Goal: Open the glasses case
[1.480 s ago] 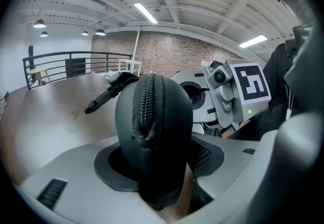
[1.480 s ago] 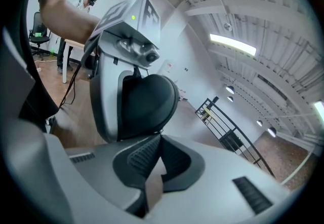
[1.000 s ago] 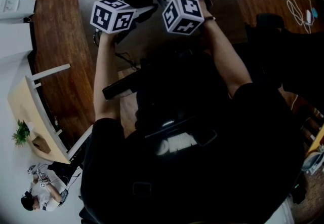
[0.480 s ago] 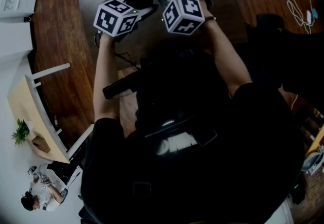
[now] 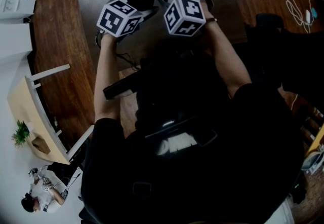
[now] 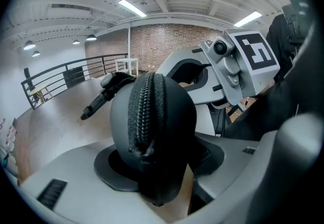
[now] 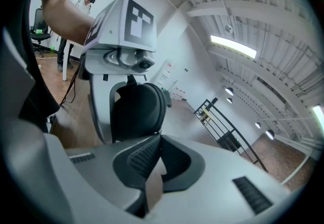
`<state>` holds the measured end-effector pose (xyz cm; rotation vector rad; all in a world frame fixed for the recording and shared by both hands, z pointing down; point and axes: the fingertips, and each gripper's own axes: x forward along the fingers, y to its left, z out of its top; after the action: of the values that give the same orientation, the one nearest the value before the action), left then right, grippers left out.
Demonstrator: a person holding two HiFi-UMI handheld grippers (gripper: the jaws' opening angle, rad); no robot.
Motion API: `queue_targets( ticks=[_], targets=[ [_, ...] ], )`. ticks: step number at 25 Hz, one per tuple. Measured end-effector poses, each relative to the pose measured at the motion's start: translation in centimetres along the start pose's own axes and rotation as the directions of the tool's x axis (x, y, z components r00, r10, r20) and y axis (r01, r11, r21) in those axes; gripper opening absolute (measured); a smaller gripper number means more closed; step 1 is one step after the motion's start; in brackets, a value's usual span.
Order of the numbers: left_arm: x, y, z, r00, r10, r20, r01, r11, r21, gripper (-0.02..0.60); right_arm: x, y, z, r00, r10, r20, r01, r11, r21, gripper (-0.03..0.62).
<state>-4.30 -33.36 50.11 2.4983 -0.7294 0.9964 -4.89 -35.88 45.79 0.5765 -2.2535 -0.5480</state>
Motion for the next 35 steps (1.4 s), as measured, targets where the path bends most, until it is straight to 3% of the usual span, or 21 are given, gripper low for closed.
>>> queue_targets(
  ticks=[9, 12, 15, 17, 18, 19, 20, 21, 22, 25, 26, 27, 29, 33, 35],
  targets=[
    [0.5, -0.1, -0.7, 0.997, 0.016, -0.072, -0.012, 0.999, 0.053, 0.255, 0.0, 0.5, 0.0, 1.0, 0.004, -0.006, -0.004, 0.999, -0.043, 0.009],
    [0.4, 0.0, -0.4, 0.998, 0.022, -0.057, -0.018, 0.998, 0.065, 0.256, -0.1, 0.4, 0.1, 1.0, -0.008, -0.004, 0.008, 1.0, -0.028, 0.009],
    [-0.2, 0.2, 1.2, 0.997, 0.008, 0.083, -0.012, 0.999, 0.037, 0.265, -0.5, -0.9, 0.4, 0.999, -0.039, 0.029, 0.038, 0.999, 0.039, 0.009],
    [-1.3, 0.4, 2.8, 0.97, 0.004, 0.243, -0.012, 0.999, 0.031, 0.271, -1.1, -2.1, 0.6, 0.995, -0.07, 0.064, 0.062, 0.991, 0.117, 0.009],
    [-2.0, 0.5, 3.6, 0.944, -0.003, 0.331, -0.003, 1.0, 0.016, 0.279, -1.5, -2.6, 0.7, 0.992, -0.089, 0.086, 0.074, 0.985, 0.157, 0.009],
    [-2.9, 0.7, 4.3, 0.907, -0.013, 0.422, 0.021, 1.0, -0.014, 0.291, -1.9, -3.2, 1.0, 0.988, -0.109, 0.111, 0.086, 0.977, 0.195, 0.009],
    [-4.0, 1.0, 5.1, 0.856, -0.026, 0.516, 0.064, 0.996, -0.057, 0.312, -2.4, -3.9, 1.3, 0.981, -0.13, 0.142, 0.094, 0.967, 0.235, 0.009],
    [-5.3, 1.2, 5.9, 0.788, -0.034, 0.615, 0.121, 0.988, -0.101, 0.326, -2.8, -4.6, 1.8, 0.973, -0.153, 0.175, 0.1, 0.955, 0.279, 0.009],
    [-6.9, 1.5, 6.8, 0.7, -0.031, 0.713, 0.184, 0.973, -0.137, 0.334, -3.4, -5.3, 2.3, 0.962, -0.179, 0.206, 0.105, 0.94, 0.325, 0.009],
    [-12.4, 3.0, 8.2, 0.375, 0.055, 0.925, 0.356, 0.913, -0.198, 0.337, -5.1, -7.6, 3.7, 0.919, -0.267, 0.289, 0.115, 0.885, 0.452, 0.009],
    [-13.6, 3.6, 8.1, 0.294, 0.091, 0.951, 0.403, 0.891, -0.21, 0.34, -5.8, -8.4, 4.1, 0.901, -0.299, 0.315, 0.115, 0.864, 0.49, 0.009],
    [-14.2, 4.0, 7.8, 0.241, 0.12, 0.963, 0.439, 0.872, -0.218, 0.348, -6.3, -9.2, 4.5, 0.881, -0.334, 0.334, 0.122, 0.844, 0.522, 0.008],
    [-14.6, 4.1, 7.2, 0.179, 0.149, 0.973, 0.486, 0.846, -0.219, 0.348, -6.9, -10.6, 5.1, 0.854, -0.392, 0.343, 0.148, 0.814, 0.562, 0.008],
    [-15.8, 4.4, 7.1, 0.008, 0.236, 0.972, 0.575, 0.794, -0.198, 0.356, -6.0, -9.9, 5.9, 0.858, -0.391, 0.332, 0.132, 0.794, 0.593, 0.008],
    [-16.4, 5.0, 7.1, -0.054, 0.289, 0.956, 0.581, 0.788, -0.205, 0.356, -5.6, -9.2, 6.1, 0.855, -0.397, 0.334, 0.113, 0.771, 0.627, 0.008]
  ],
)
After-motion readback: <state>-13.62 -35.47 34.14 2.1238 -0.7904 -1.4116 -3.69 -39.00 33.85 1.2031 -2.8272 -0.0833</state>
